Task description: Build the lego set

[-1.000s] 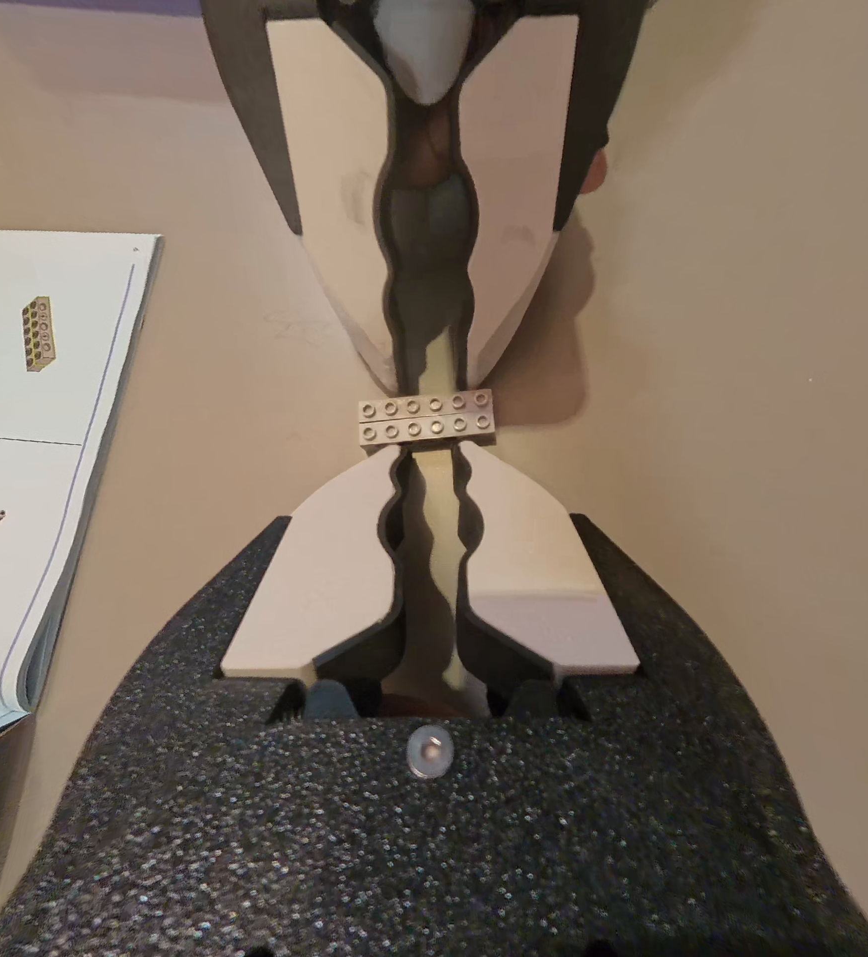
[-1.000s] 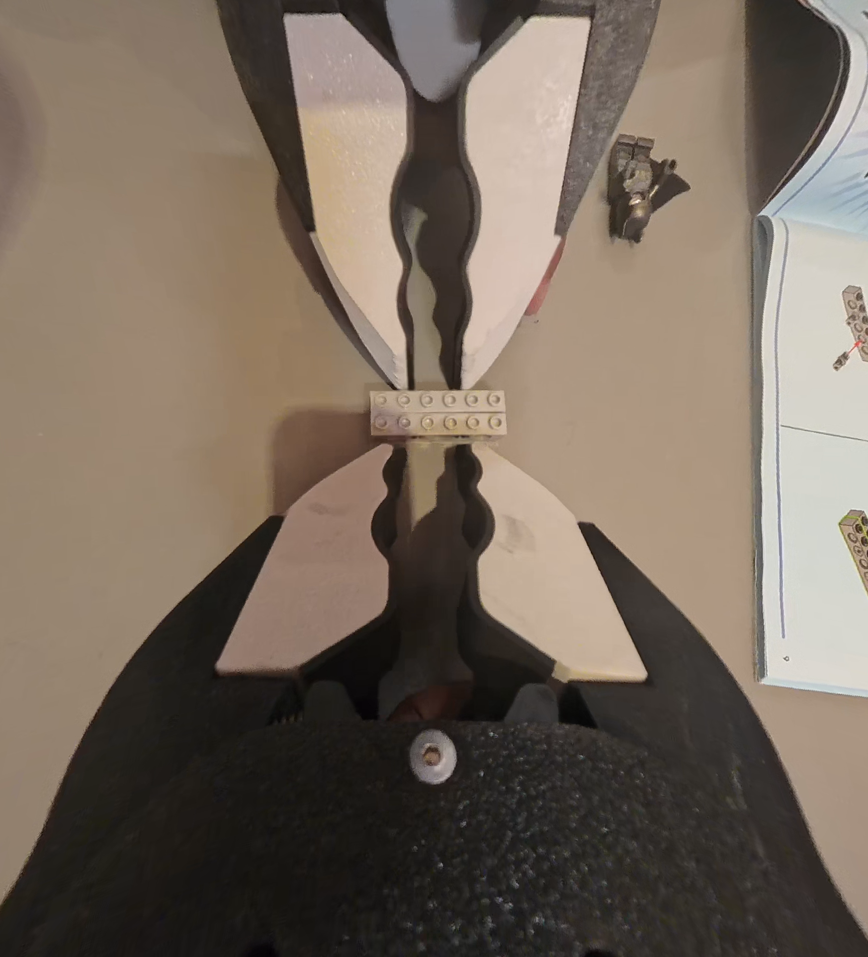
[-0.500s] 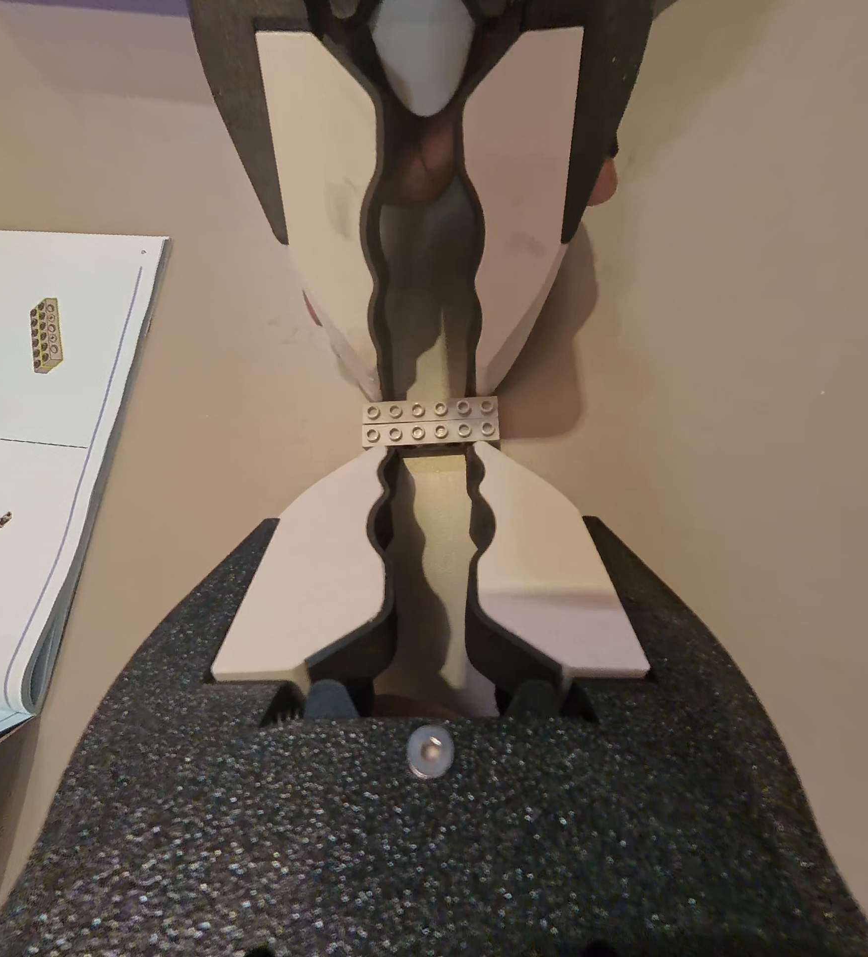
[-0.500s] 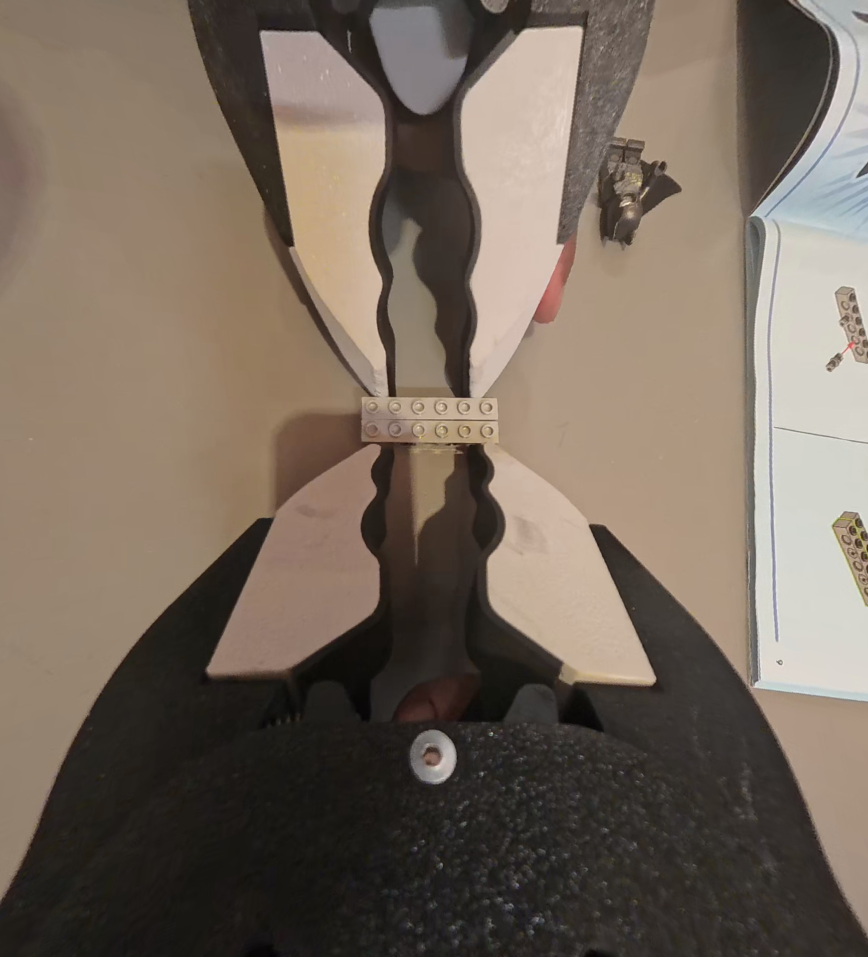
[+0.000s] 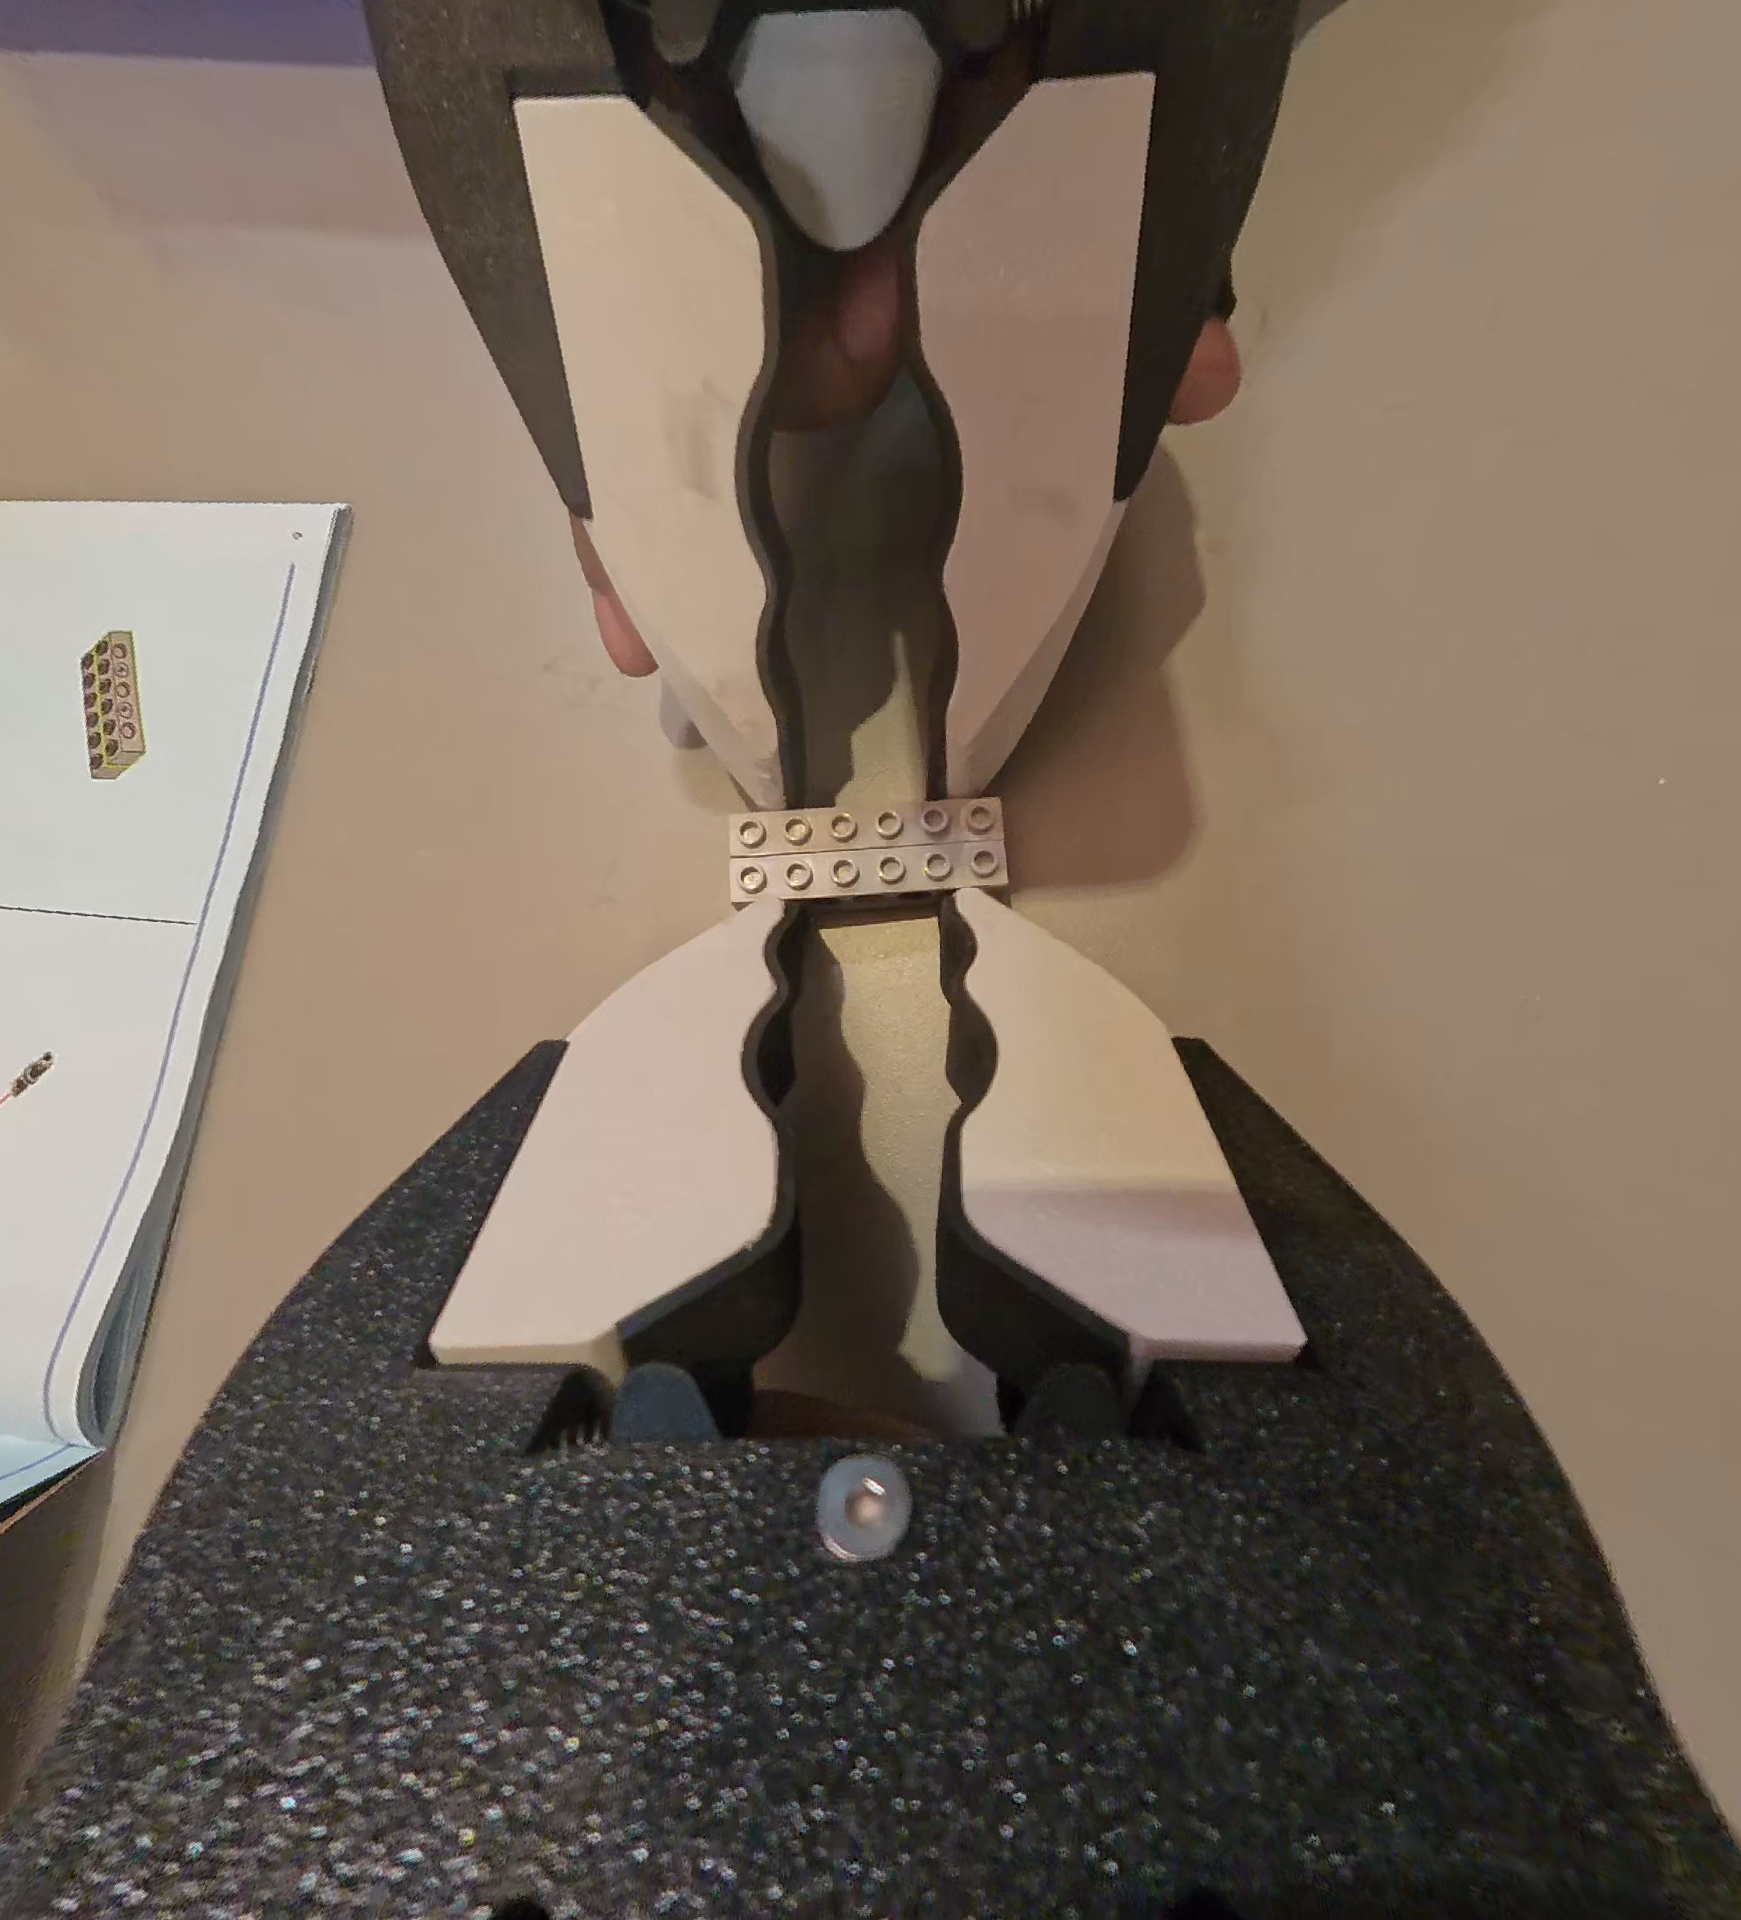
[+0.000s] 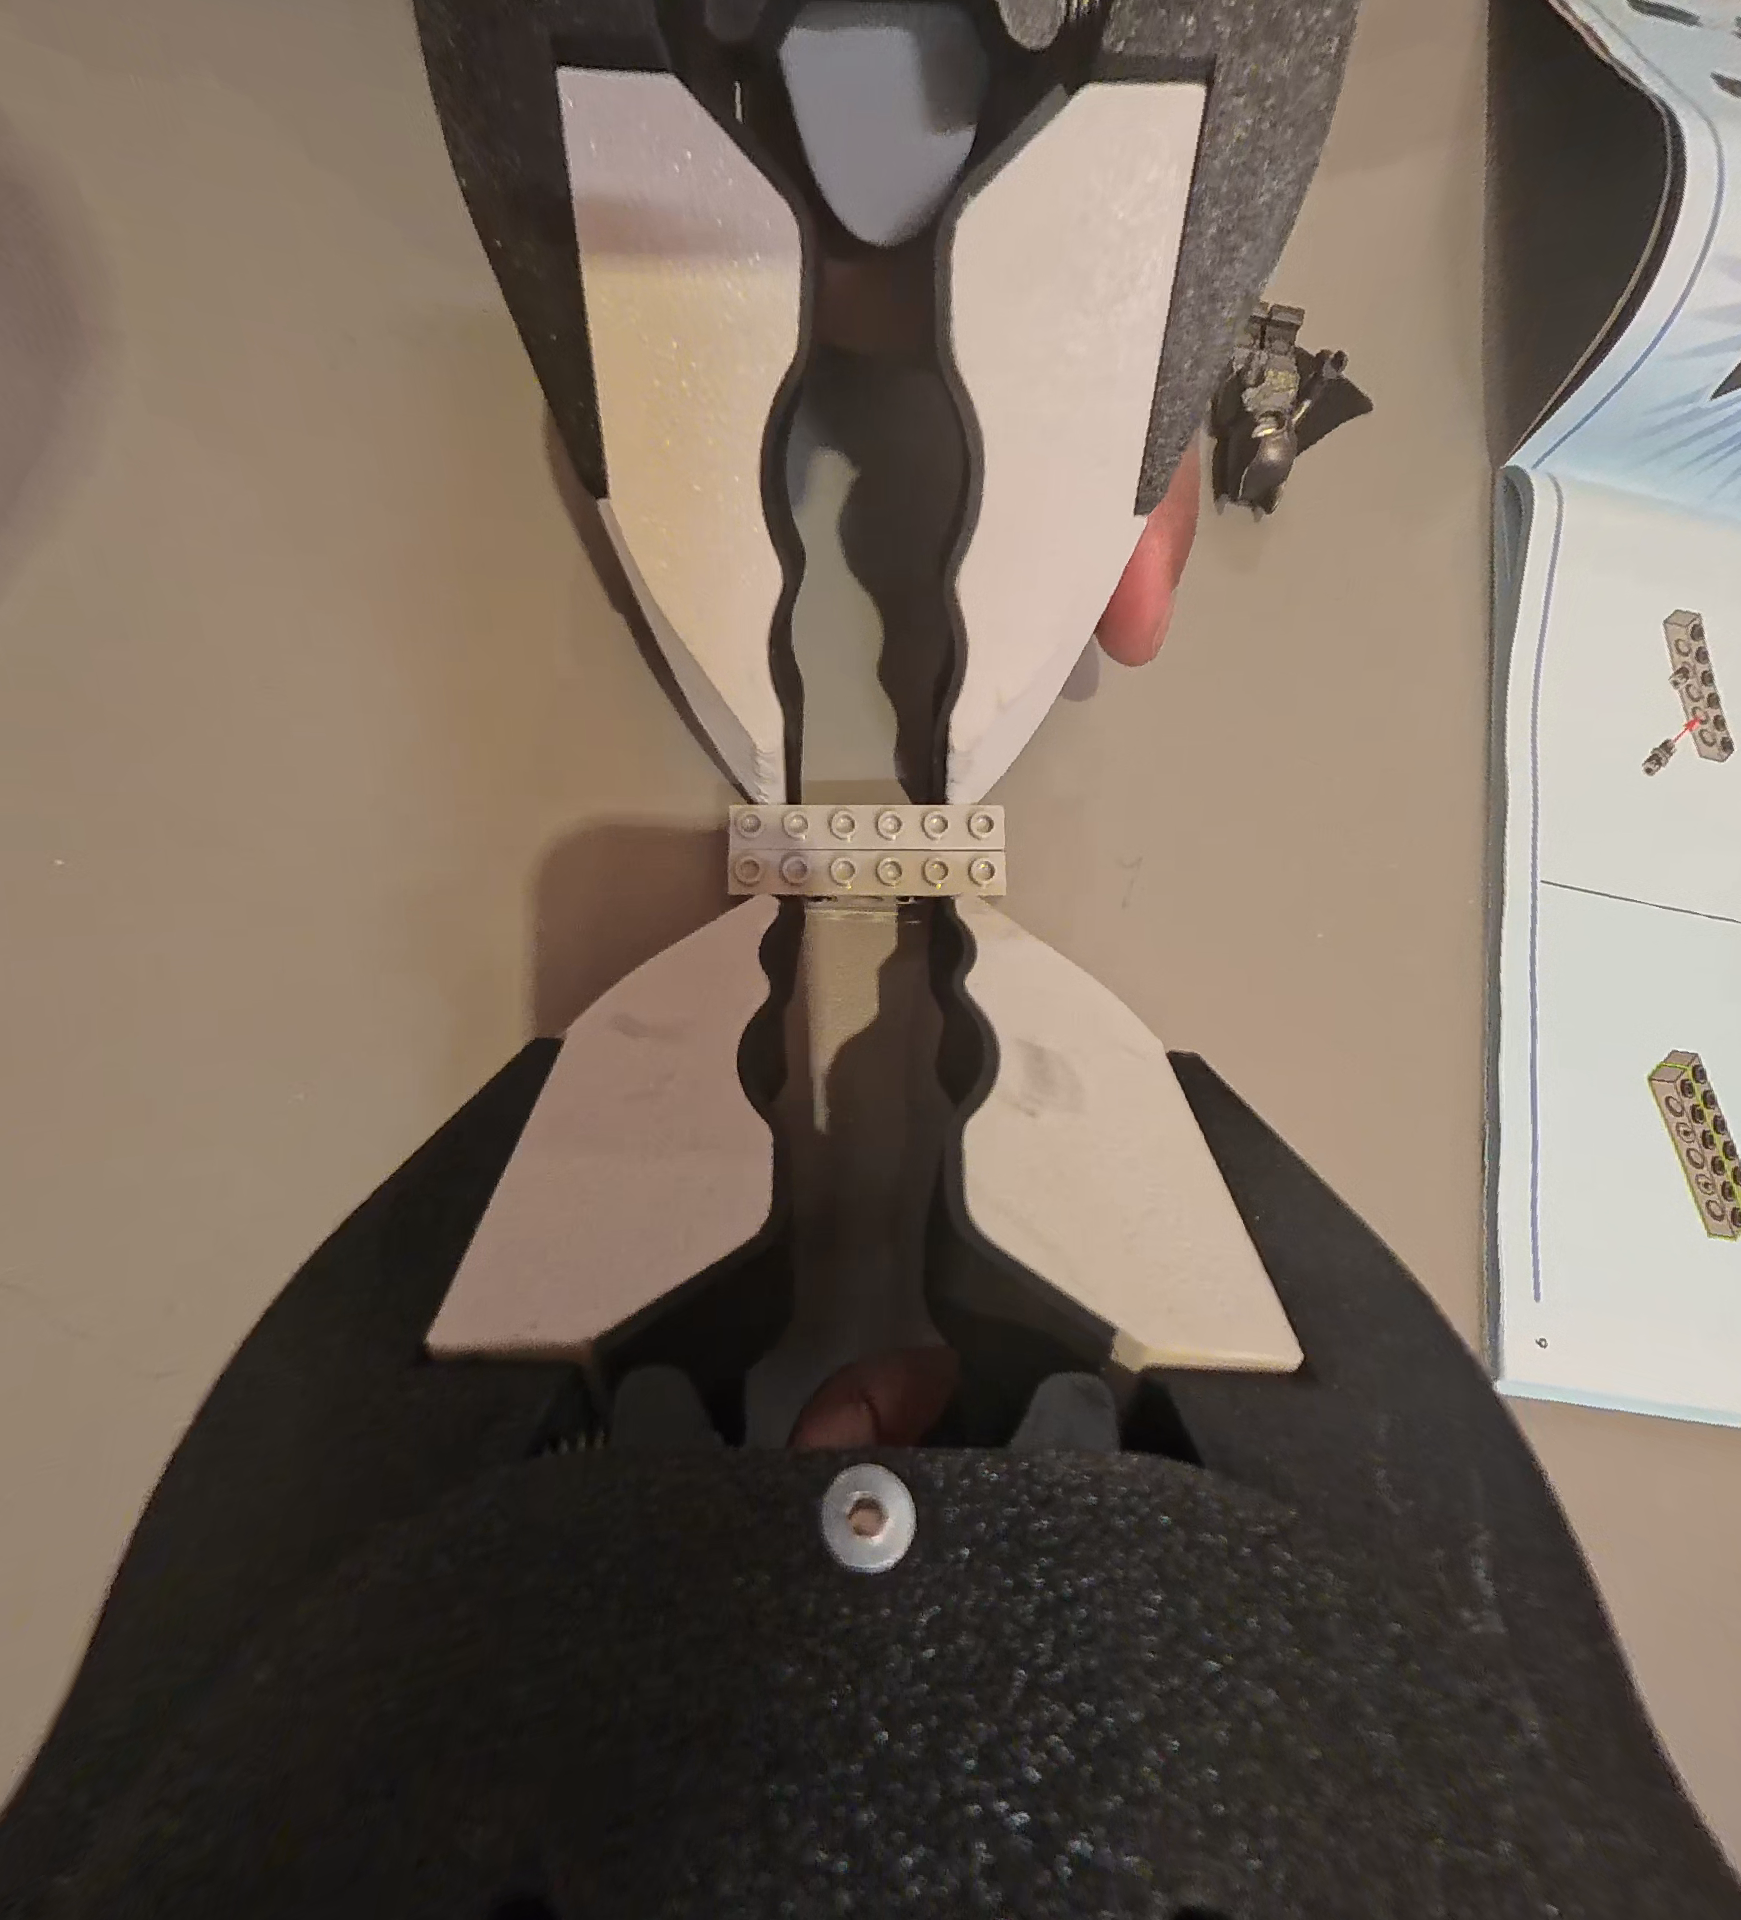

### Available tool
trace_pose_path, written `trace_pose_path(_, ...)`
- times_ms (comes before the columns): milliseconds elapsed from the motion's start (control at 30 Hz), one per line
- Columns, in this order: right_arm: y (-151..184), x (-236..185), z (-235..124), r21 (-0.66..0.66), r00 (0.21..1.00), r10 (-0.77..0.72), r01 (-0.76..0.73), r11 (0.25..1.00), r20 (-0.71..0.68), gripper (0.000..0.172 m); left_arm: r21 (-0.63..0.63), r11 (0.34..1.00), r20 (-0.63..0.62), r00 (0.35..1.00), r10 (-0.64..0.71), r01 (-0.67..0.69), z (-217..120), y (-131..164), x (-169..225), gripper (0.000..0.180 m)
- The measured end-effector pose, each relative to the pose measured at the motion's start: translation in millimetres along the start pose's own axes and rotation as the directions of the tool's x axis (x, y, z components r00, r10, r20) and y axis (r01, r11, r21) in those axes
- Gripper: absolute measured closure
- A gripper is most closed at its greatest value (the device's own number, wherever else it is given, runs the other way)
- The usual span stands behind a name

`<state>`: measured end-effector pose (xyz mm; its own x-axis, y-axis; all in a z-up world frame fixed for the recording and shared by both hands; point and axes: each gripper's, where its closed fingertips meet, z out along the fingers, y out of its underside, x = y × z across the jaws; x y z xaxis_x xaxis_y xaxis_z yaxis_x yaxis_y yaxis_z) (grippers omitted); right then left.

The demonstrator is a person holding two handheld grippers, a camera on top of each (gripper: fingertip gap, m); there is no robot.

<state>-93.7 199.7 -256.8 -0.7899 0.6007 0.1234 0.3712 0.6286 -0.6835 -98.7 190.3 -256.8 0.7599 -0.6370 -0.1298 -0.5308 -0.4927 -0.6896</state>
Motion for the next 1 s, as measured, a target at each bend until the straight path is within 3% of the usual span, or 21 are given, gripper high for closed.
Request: trace_pose_path(1000, -0.1, 2.0, 1.5, -0.004, 1.000, 0.013, -0.013, 1.000, -0.014, 0.145, -0.012, 1.000, -0.011, 1.000, -0.021, 0.021, -0.3, 3.1, 1.2, 0.155)
